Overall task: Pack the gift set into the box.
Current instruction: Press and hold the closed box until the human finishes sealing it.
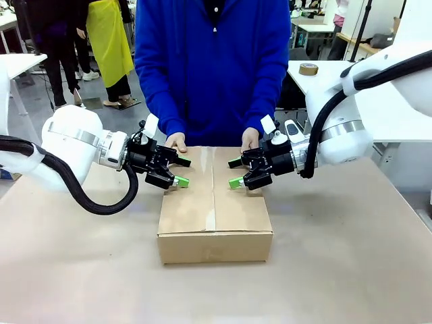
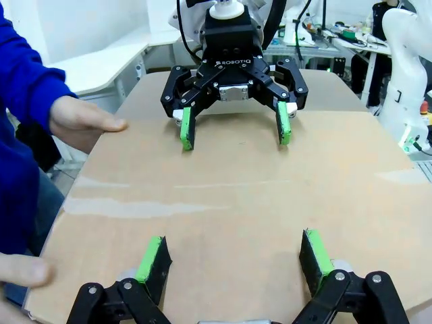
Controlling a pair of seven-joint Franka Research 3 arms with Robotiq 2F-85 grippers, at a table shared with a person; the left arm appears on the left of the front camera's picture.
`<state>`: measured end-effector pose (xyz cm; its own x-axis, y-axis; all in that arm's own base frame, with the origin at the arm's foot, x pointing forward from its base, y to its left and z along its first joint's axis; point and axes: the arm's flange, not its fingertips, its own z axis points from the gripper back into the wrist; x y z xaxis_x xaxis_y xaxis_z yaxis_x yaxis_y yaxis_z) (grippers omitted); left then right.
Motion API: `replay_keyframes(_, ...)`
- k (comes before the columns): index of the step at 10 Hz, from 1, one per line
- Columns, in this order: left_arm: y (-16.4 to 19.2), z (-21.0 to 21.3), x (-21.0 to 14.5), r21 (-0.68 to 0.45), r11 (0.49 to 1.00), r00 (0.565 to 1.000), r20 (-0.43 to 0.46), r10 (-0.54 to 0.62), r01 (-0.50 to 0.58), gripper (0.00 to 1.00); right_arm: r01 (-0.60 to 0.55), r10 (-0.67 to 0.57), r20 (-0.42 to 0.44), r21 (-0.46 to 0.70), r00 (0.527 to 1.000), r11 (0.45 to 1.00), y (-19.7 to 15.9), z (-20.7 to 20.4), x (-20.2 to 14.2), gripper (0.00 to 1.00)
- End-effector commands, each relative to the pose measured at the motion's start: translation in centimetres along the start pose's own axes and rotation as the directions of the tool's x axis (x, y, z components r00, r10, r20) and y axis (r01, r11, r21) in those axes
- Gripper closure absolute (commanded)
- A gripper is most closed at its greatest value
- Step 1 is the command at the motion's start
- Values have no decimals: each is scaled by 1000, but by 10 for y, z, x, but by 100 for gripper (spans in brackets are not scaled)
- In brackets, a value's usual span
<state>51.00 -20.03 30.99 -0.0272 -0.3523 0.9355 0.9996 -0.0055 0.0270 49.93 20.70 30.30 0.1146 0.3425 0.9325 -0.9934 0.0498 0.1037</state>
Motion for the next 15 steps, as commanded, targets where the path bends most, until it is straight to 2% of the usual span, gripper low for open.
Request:
replay_keyframes(1,-3,-1,-4,-10,1000,1000,6,-9,9,0,-4,4,-11,-11,1000,1000,0,0,1,0)
replay_keyframes(15,-3,-1,-4,-10,1000,1000,6,-9,9,0,-4,4,-11,-11,1000,1000,0,0,1,0)
